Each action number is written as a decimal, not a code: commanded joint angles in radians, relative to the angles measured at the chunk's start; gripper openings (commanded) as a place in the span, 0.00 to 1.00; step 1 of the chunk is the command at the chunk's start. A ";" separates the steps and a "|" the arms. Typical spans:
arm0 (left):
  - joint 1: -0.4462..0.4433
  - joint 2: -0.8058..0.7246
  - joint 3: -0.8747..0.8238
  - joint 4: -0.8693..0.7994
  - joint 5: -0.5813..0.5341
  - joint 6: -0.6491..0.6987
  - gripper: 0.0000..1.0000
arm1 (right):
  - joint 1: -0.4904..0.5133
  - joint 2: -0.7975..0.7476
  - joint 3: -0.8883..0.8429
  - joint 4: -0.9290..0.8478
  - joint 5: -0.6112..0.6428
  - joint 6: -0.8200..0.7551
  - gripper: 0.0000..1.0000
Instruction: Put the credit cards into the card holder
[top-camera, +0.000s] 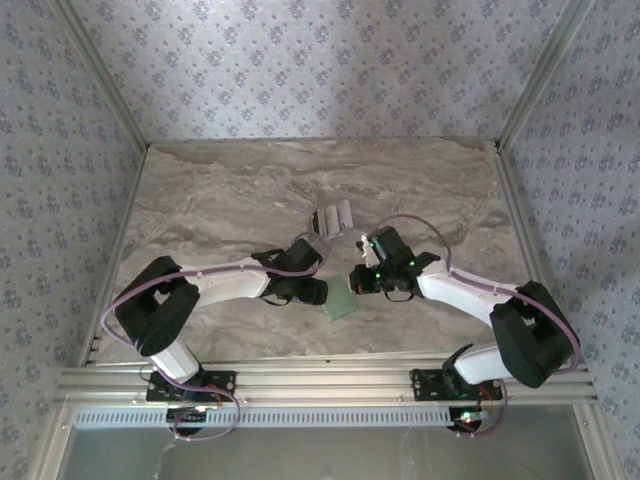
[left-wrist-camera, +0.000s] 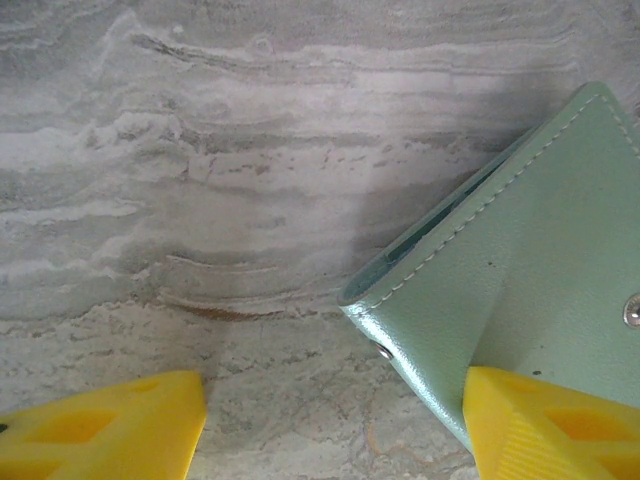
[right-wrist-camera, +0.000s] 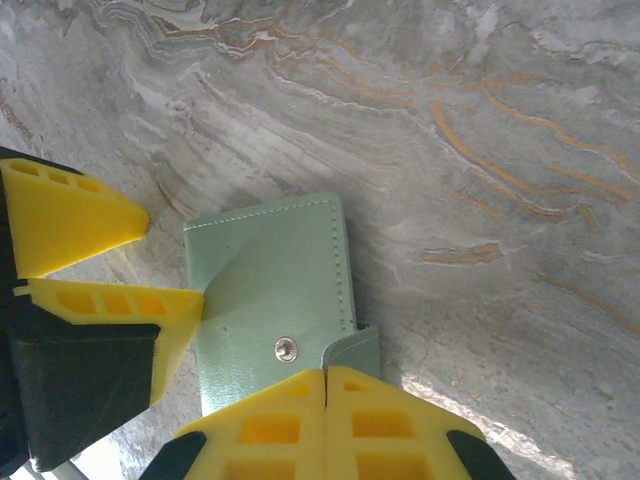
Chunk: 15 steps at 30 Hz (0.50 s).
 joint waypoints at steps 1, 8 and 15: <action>-0.009 0.057 0.005 0.045 0.005 0.000 0.69 | 0.022 -0.008 0.003 0.001 -0.024 -0.023 0.00; -0.009 0.058 0.004 0.045 0.008 0.000 0.69 | 0.072 0.056 0.036 0.012 -0.020 -0.034 0.00; -0.009 0.056 0.000 0.051 0.009 -0.001 0.69 | 0.103 0.116 0.072 0.012 -0.001 -0.035 0.00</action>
